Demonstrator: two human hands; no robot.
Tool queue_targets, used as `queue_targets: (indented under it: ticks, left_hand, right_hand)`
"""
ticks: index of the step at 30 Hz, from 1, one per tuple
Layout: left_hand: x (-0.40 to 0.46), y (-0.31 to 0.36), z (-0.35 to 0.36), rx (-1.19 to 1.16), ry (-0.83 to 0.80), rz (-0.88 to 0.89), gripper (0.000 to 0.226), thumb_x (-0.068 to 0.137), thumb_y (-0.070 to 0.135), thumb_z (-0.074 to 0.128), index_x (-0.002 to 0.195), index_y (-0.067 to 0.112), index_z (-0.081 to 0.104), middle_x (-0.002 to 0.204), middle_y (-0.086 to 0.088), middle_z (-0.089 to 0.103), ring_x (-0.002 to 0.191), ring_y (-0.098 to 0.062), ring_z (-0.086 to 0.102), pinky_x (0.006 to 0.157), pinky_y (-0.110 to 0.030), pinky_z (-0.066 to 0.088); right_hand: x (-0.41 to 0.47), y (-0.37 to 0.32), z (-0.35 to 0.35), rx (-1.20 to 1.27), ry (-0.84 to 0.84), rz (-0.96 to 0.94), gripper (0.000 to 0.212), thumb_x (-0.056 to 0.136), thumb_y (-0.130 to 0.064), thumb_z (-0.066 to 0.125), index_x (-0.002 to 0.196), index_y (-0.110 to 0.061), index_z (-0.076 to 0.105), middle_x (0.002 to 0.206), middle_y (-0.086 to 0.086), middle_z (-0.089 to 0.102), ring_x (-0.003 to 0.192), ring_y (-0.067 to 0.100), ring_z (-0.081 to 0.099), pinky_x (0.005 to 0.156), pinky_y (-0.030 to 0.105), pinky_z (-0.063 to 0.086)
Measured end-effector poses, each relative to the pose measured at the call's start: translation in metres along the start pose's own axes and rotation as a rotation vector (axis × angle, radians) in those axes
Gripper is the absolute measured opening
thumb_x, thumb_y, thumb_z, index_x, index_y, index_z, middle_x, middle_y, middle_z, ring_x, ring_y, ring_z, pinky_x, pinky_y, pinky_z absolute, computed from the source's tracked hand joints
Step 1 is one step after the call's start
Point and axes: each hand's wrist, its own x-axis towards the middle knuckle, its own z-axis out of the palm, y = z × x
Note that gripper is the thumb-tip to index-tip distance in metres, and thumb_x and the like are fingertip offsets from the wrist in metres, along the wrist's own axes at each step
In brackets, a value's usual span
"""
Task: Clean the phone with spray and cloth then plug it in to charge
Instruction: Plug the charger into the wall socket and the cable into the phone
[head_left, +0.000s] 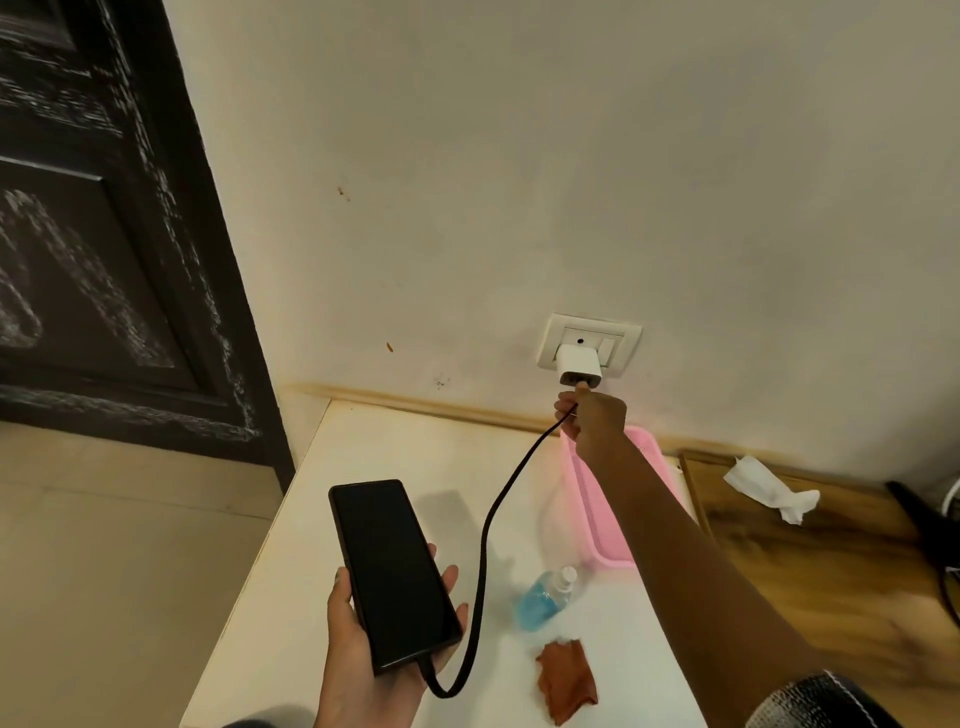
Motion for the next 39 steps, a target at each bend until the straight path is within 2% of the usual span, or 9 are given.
queue_targets:
  ticks: [9, 14, 17, 18, 21, 23, 28, 32, 39]
  left_hand:
    - [0.002, 0.001, -0.004, -0.004, 0.020, 0.014, 0.061, 0.087, 0.066, 0.037, 0.110, 0.015, 0.063, 0.105, -0.013, 0.071, 0.097, -0.036, 0.064, 0.081, -0.052, 0.049]
    - [0.006, 0.002, -0.003, -0.031, 0.017, -0.012, 0.061, 0.085, 0.068, 0.039, 0.112, 0.019, 0.063, 0.112, -0.013, 0.070, 0.100, -0.038, 0.064, 0.082, -0.057, 0.048]
    - [0.010, 0.004, -0.005, -0.044, 0.012, -0.014, 0.060, 0.084, 0.069, 0.039, 0.112, 0.022, 0.064, 0.112, -0.013, 0.071, 0.100, -0.039, 0.064, 0.083, -0.058, 0.048]
    - [0.011, 0.004, -0.006, -0.045, 0.010, -0.015, 0.061, 0.083, 0.069, 0.039, 0.113, 0.022, 0.063, 0.113, -0.013, 0.070, 0.100, -0.038, 0.065, 0.082, -0.058, 0.049]
    - [0.014, 0.005, -0.009, -0.056, 0.002, -0.024, 0.063, 0.083, 0.070, 0.039, 0.116, 0.021, 0.061, 0.111, -0.013, 0.071, 0.099, -0.038, 0.065, 0.080, -0.057, 0.050]
    - [0.014, 0.004, -0.009, -0.061, -0.002, -0.029, 0.062, 0.083, 0.069, 0.039, 0.116, 0.021, 0.061, 0.110, -0.013, 0.071, 0.097, -0.038, 0.066, 0.080, -0.057, 0.050]
    - [0.014, 0.005, -0.011, -0.056, -0.013, -0.030, 0.063, 0.084, 0.068, 0.039, 0.113, 0.017, 0.063, 0.107, -0.013, 0.073, 0.097, -0.038, 0.066, 0.075, -0.056, 0.053]
    - [0.013, 0.006, -0.010, -0.046, -0.020, -0.024, 0.063, 0.085, 0.067, 0.039, 0.115, 0.017, 0.061, 0.112, -0.013, 0.070, 0.098, -0.037, 0.064, 0.068, -0.056, 0.056]
    - [0.005, 0.006, -0.003, -0.043, -0.031, -0.015, 0.062, 0.086, 0.067, 0.038, 0.114, 0.017, 0.062, 0.111, -0.013, 0.070, 0.100, -0.038, 0.063, 0.069, -0.057, 0.055]
  right_hand:
    - [0.002, -0.009, -0.004, -0.030, -0.028, -0.004, 0.008, 0.093, -0.003, 0.047, 0.095, -0.001, 0.055, 0.065, 0.009, 0.053, 0.051, 0.016, 0.046, 0.046, 0.022, 0.041]
    - [0.006, -0.003, -0.023, -0.665, 0.125, -0.365, 0.032, 0.092, -0.029, 0.043, 0.080, -0.003, 0.058, 0.078, 0.011, 0.058, 0.071, 0.027, 0.056, 0.056, 0.027, 0.039]
    - [0.015, 0.004, -0.040, -0.944, 0.378, -0.792, 0.014, 0.087, -0.009, 0.049, 0.097, -0.005, 0.058, 0.101, 0.013, 0.060, 0.089, 0.028, 0.055, 0.062, 0.028, 0.037]
    - [0.019, 0.006, -0.045, -1.075, 0.358, -0.895, 0.026, 0.084, -0.003, 0.051, 0.109, -0.006, 0.056, 0.114, 0.013, 0.057, 0.094, 0.029, 0.052, 0.063, 0.030, 0.039]
    - [0.031, 0.009, -0.061, -1.609, 0.229, -0.996, 0.075, 0.074, 0.000, 0.050, 0.143, -0.013, 0.024, 0.154, 0.009, 0.017, 0.105, 0.030, 0.042, 0.066, 0.035, 0.046]
    - [0.035, 0.009, -0.066, -1.803, 0.191, -1.057, 0.086, 0.072, -0.002, 0.045, 0.148, -0.013, 0.007, 0.158, 0.006, -0.003, 0.107, 0.029, 0.040, 0.065, 0.034, 0.044]
    - [0.041, 0.009, -0.060, -1.973, 0.106, -0.956, 0.081, 0.084, -0.019, 0.050, 0.148, -0.009, 0.001, 0.155, 0.002, -0.021, 0.091, 0.024, 0.048, 0.059, 0.030, 0.035]
    - [0.042, 0.004, -0.048, -1.999, 0.008, -0.757, 0.086, 0.090, -0.052, 0.046, 0.148, -0.016, -0.008, 0.150, -0.003, -0.035, 0.097, 0.026, 0.053, 0.077, 0.033, 0.044]
    - [0.030, 0.001, -0.047, -2.003, 0.005, -0.738, 0.090, 0.088, -0.053, 0.048, 0.148, -0.014, -0.008, 0.149, -0.002, -0.037, 0.097, 0.026, 0.053, 0.078, 0.034, 0.045]
